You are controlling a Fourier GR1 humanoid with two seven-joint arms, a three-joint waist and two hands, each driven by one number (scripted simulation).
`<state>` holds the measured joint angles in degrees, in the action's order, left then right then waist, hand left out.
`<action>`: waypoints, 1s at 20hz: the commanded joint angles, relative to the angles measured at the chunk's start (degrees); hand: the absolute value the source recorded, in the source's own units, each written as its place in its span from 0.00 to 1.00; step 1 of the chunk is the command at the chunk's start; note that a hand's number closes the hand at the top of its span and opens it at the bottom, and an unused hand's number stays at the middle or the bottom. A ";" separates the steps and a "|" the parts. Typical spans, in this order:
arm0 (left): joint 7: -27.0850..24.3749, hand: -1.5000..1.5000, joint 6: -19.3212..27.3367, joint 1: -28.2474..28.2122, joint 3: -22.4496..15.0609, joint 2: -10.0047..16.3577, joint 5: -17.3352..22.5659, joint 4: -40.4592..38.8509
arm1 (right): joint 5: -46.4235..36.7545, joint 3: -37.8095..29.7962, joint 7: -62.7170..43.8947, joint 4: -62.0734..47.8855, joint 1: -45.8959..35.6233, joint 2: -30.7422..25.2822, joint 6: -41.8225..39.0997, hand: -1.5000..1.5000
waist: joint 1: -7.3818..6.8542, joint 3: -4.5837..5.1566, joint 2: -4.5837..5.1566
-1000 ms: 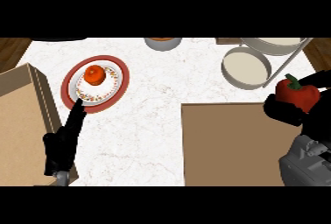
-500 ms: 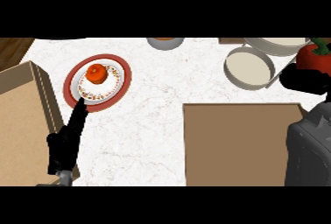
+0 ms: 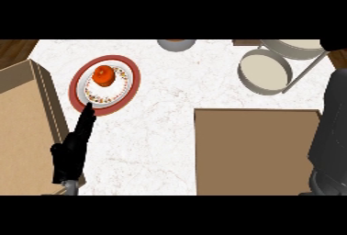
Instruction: Pick the bell pepper from the tray and place it in the tiered basket
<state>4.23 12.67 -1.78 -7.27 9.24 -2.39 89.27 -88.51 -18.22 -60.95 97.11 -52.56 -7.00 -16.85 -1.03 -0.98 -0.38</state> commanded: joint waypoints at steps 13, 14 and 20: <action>-0.36 0.50 -0.90 0.66 1.68 -2.02 0.19 -9.72 | 2.52 -10.79 2.73 -30.92 -6.60 -4.89 12.36 1.00 | -0.27 1.04 1.26; 1.70 0.50 -0.43 -0.39 0.80 -2.08 -0.38 -6.26 | 2.07 -11.45 2.58 -34.07 -6.86 -5.66 14.48 1.00 | -0.90 0.99 1.21; -2.11 0.50 -0.79 -2.97 0.92 -3.29 -0.18 -7.50 | 5.99 -14.96 5.91 -39.42 -6.56 -6.49 23.48 1.00 | -0.57 0.98 1.07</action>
<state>4.91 11.41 -0.11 -6.23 8.26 -3.35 87.67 -84.83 -31.22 -55.99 61.03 -59.32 -13.16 0.32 -1.85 -1.21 0.06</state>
